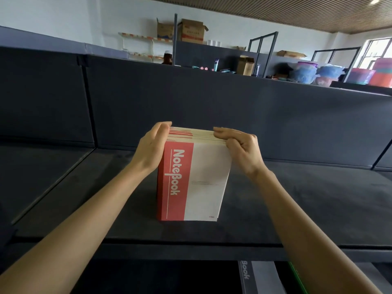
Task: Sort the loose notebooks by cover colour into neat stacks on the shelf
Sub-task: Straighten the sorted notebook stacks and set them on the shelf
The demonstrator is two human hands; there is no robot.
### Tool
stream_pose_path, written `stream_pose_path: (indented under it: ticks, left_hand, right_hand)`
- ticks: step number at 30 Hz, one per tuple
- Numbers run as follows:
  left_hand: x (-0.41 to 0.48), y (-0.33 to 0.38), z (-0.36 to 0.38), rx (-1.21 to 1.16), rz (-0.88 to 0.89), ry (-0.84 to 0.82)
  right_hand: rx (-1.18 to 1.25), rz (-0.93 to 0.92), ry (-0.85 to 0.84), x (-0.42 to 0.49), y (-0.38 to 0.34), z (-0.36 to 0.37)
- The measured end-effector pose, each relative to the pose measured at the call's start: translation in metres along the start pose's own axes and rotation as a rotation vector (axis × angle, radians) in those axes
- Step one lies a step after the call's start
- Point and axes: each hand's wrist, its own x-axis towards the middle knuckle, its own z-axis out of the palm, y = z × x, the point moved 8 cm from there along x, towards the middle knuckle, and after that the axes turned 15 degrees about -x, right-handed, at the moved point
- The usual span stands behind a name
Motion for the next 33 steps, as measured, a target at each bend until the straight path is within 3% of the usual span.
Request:
stream_pose_path:
  ticks: [4, 11, 18, 24, 33]
  left_hand:
    - [-0.011, -0.009, 0.012, -0.336, -0.072, 0.059]
    - [-0.01, -0.017, 0.017, -0.448, -0.136, 0.011]
    - [-0.015, -0.025, 0.017, -0.451, -0.163, 0.05]
    - [-0.016, -0.024, 0.019, -0.435, -0.178, 0.025]
    - [-0.018, -0.024, 0.019, -0.439, -0.059, -0.041]
  right_hand:
    - [0.027, 0.038, -0.003, -0.007, 0.001, 0.011]
    - [0.02, 0.112, -0.01, -0.004, 0.004, 0.011]
    - [0.522, 0.412, -0.017, -0.02, 0.028, 0.041]
    - [0.598, 0.343, -0.15, -0.023, 0.027, 0.05]
    - [0.537, 0.267, -0.114, -0.023, 0.026, 0.053]
